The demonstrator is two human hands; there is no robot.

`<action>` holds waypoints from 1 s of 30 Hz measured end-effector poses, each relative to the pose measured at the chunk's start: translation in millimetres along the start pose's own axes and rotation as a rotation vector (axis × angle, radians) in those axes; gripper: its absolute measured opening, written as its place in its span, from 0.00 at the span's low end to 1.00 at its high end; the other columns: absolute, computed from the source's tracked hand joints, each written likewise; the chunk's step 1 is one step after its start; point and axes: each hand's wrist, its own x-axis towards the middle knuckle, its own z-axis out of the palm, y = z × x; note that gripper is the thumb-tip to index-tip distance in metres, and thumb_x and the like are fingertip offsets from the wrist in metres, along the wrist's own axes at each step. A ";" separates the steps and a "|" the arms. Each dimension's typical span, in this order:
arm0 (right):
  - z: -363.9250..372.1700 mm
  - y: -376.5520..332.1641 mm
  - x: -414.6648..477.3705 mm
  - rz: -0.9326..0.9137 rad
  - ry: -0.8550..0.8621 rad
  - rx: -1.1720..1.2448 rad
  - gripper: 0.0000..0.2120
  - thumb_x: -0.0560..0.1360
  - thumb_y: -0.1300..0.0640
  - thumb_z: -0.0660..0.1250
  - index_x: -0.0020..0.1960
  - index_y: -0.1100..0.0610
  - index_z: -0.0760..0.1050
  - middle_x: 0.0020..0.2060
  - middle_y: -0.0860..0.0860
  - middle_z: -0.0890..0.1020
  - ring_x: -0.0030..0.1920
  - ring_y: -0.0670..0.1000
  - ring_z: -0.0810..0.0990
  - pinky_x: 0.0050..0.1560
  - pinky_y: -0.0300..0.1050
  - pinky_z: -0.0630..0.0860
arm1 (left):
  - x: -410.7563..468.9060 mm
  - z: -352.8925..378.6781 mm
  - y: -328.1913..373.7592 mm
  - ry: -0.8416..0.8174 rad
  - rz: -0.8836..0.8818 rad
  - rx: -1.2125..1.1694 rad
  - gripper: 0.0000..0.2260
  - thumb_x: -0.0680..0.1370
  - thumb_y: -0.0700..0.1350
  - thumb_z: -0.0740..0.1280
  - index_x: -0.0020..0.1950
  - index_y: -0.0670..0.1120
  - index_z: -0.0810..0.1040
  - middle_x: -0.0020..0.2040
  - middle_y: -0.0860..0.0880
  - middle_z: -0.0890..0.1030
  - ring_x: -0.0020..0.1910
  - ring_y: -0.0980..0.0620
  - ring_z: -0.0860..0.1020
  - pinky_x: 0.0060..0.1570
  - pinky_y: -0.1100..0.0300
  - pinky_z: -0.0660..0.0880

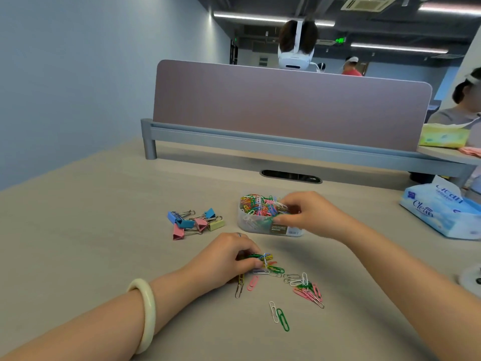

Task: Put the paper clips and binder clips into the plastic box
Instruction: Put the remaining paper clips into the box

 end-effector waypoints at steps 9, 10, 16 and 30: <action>11.0 -13.1 69.6 0.115 -0.171 -0.261 0.15 0.71 0.52 0.69 0.27 0.52 0.70 0.25 0.49 0.72 0.27 0.47 0.68 0.28 0.42 0.61 | -0.5 -0.3 0.2 -0.023 0.025 -0.023 0.08 0.73 0.48 0.68 0.48 0.47 0.81 0.45 0.48 0.81 0.38 0.61 0.70 0.41 0.67 0.68; 13.8 -15.0 71.5 0.120 -0.179 -0.261 0.16 0.70 0.53 0.69 0.26 0.52 0.69 0.25 0.49 0.71 0.27 0.47 0.67 0.28 0.42 0.61 | -0.2 -0.5 0.2 -0.028 0.025 -0.025 0.08 0.73 0.48 0.68 0.49 0.47 0.81 0.45 0.48 0.81 0.39 0.61 0.70 0.41 0.66 0.68; 22.7 -13.5 71.4 0.131 -0.087 -0.184 0.10 0.69 0.55 0.72 0.49 0.57 0.81 0.42 0.53 0.79 0.41 0.50 0.75 0.37 0.40 0.70 | -1.1 -0.1 1.0 -0.047 0.026 -0.043 0.08 0.73 0.48 0.68 0.49 0.47 0.81 0.45 0.48 0.80 0.39 0.59 0.71 0.43 0.62 0.69; 11.1 11.5 79.0 0.236 0.240 0.053 0.05 0.72 0.62 0.69 0.45 0.61 0.82 0.44 0.57 0.84 0.40 0.50 0.78 0.51 0.48 0.78 | 0.5 3.4 -0.7 -0.010 0.023 -0.100 0.07 0.71 0.48 0.70 0.47 0.48 0.82 0.35 0.60 0.74 0.40 0.66 0.72 0.37 0.75 0.65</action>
